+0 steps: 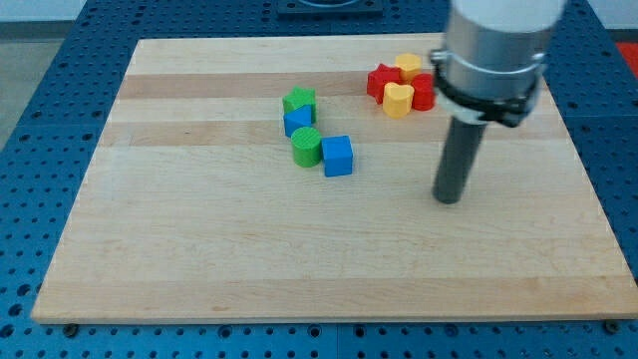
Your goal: Place your arm below the red circle
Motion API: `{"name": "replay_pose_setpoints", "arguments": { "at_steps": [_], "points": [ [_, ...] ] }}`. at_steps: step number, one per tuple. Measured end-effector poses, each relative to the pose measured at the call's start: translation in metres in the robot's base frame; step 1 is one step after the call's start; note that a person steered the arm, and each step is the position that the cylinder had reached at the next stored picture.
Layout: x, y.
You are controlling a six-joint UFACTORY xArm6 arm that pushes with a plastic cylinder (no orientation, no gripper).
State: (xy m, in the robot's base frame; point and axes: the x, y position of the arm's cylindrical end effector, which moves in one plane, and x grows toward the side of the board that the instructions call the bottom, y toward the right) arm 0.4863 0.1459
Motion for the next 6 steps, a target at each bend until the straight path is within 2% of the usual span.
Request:
{"name": "replay_pose_setpoints", "arguments": {
  "at_steps": [1,4,6],
  "points": [
    [-0.021,0.013],
    [-0.095,0.001],
    [-0.099,-0.032]
  ]
}}
